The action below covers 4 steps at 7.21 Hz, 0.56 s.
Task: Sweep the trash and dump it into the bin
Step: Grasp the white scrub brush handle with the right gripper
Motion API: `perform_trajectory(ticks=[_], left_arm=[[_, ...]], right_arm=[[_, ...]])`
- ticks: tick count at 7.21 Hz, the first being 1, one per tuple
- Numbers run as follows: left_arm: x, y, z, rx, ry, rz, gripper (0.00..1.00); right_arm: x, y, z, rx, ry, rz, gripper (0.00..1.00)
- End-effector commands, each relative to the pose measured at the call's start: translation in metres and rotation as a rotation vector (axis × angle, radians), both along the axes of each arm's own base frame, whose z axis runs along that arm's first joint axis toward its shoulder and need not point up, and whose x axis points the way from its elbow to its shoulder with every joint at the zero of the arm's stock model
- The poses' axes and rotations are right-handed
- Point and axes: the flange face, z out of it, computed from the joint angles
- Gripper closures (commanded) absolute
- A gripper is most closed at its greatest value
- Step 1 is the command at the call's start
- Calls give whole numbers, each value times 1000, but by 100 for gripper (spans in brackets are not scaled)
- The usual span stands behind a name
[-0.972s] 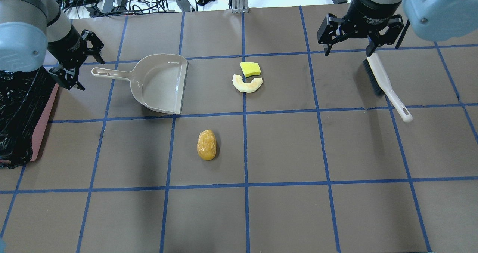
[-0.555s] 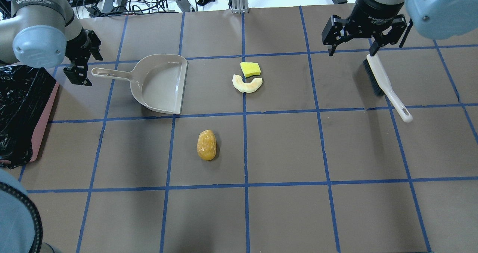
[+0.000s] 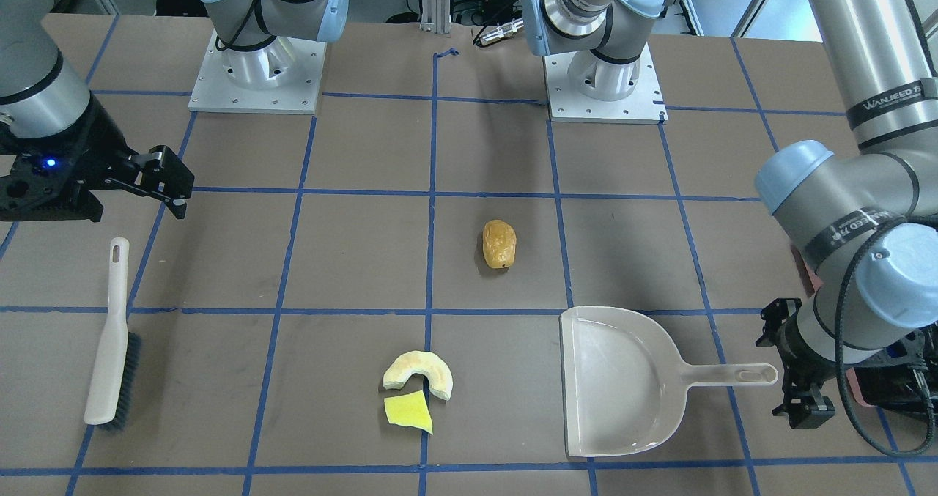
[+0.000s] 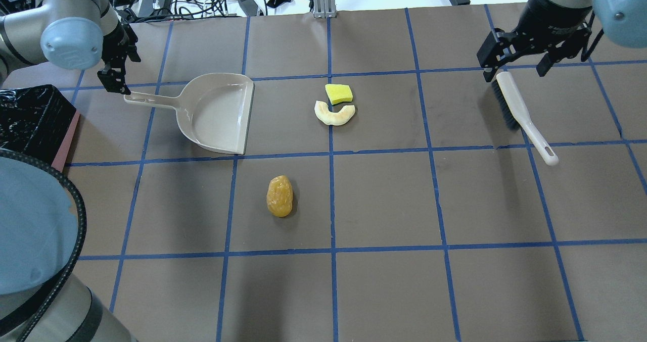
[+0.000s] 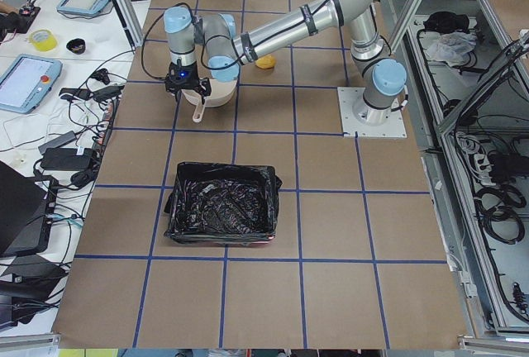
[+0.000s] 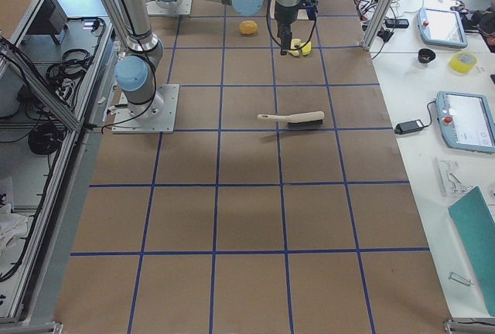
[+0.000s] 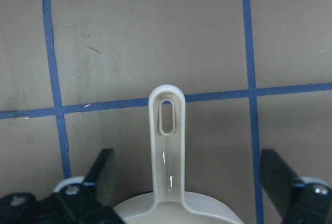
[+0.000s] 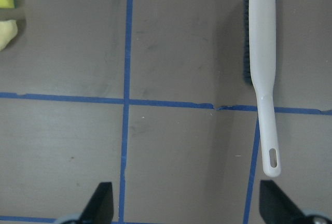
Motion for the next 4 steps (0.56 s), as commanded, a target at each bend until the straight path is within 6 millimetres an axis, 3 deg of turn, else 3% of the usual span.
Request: perform_trajectory(ticks=[1,2,3,4], left_arm=[[0,-5,-40,34,22,47,0],[12,-1,-44,43,87,40,0],[31,13,-36,110,170,23,0],[42,21,-31,146,181,10,0]], right_arm=[[-40,-7,-42,21,-7,1,0],[-52,-13,-59,4,-1,57,0],[-76,-14,-70,-4,-9,65,0],[-97,-6,-87,23,-15,58,6]])
